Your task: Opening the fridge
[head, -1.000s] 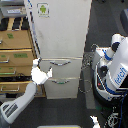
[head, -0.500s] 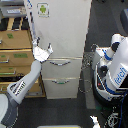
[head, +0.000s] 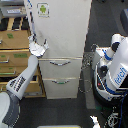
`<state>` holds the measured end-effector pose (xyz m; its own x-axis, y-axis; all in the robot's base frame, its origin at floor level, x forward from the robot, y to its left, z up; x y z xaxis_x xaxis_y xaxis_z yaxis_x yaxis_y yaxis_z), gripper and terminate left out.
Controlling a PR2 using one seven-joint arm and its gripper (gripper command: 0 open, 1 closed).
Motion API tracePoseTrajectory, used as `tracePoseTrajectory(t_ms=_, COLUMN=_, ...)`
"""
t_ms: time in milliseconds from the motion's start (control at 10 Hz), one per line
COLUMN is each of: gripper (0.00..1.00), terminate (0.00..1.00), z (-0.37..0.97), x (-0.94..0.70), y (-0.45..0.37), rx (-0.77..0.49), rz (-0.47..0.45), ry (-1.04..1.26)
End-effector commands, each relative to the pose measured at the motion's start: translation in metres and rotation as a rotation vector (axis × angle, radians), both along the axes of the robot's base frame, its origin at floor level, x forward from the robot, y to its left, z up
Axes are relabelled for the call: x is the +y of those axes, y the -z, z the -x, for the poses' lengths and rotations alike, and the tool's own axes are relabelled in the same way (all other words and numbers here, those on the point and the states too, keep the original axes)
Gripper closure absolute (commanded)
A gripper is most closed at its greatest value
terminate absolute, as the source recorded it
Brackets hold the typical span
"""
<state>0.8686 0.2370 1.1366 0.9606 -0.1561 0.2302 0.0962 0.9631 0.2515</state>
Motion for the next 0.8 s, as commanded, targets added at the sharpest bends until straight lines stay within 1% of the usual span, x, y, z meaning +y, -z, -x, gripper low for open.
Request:
tracePoseTrajectory(t_ms=100, gripper=0.00, terminate=0.00, z=-0.016, x=0.063, y=0.039, rx=0.045, rz=-0.009, ry=-0.037)
tracePoseTrajectory(t_ms=200, gripper=0.00, terminate=0.00, z=-0.018, x=0.062, y=0.042, rx=0.057, rz=0.007, ry=-0.034)
tracePoseTrajectory(t_ms=300, gripper=0.00, terminate=0.00, z=-0.023, x=0.062, y=0.047, rx=0.095, rz=0.100, ry=-0.026)
tracePoseTrajectory(t_ms=400, gripper=0.00, terminate=0.00, z=-0.026, x=0.060, y=0.051, rx=0.127, rz=0.142, ry=-0.018)
tracePoseTrajectory(t_ms=500, gripper=0.00, terminate=0.00, z=-0.031, x=0.053, y=0.055, rx=0.172, rz=0.166, ry=-0.006)
tracePoseTrajectory(t_ms=700, gripper=0.00, terminate=0.00, z=-0.039, x=0.047, y=0.057, rx=0.184, rz=0.156, ry=-0.007)
tracePoseTrajectory(t_ms=800, gripper=0.00, terminate=0.00, z=-0.045, x=0.044, y=0.057, rx=0.195, rz=0.180, ry=-0.013)
